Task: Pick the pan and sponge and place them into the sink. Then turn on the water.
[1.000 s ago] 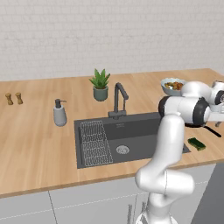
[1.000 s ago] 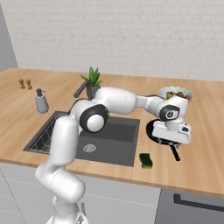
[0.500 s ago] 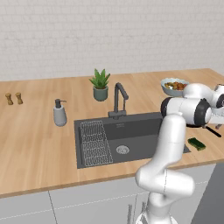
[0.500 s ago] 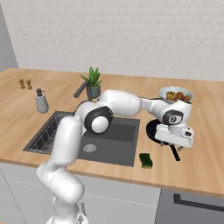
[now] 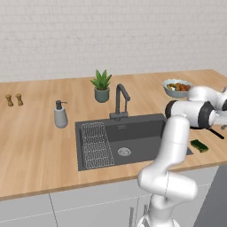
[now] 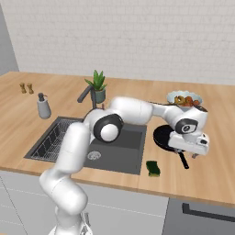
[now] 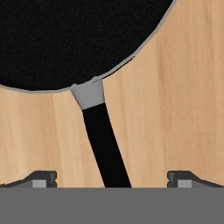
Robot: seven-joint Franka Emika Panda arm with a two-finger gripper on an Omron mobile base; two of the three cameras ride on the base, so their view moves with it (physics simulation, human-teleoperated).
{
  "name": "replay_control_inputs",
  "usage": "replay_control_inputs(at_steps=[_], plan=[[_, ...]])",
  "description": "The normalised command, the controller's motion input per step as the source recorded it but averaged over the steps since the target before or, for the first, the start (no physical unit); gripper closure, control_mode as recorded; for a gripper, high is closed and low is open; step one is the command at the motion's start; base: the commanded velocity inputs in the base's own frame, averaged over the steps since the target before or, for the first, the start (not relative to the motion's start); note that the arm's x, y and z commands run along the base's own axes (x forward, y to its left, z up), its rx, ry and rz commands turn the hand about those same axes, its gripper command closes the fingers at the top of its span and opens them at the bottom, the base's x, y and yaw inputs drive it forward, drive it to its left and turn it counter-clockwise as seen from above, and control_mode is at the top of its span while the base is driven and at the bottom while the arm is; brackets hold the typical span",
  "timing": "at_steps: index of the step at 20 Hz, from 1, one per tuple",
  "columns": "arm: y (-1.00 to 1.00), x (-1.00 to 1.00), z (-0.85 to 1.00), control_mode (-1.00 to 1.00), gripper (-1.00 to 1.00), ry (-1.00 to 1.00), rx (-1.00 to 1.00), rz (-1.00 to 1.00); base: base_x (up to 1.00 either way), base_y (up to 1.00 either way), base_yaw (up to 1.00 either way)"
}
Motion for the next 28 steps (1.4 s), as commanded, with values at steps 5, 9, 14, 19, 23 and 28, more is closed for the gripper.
replay_control_inputs(at_steps=[5,9,14,19,23,28], plan=[[-0.13,0.02,0.00,-1.00,-1.00,-0.05,0.01,0.00,0.00,0.00,0.00],[0.03,-0.11,-0.10,-1.00,-1.00,0.00,0.00,0.00,0.00,0.00,0.00],[0.45,-0.29,-0.04,-1.00,-1.00,0.00,0.00,0.00,0.00,0.00,0.00],[0.22,-0.08,0.00,-1.00,-1.00,0.00,0.00,0.03,0.00,0.00,0.00],[-0.04,0.05,-0.06,-1.00,-1.00,-0.03,0.00,0.07,0.00,0.00,0.00],[-0.09,0.06,0.00,-1.00,-1.00,-0.01,0.00,0.08,0.00,0.00,0.00]])
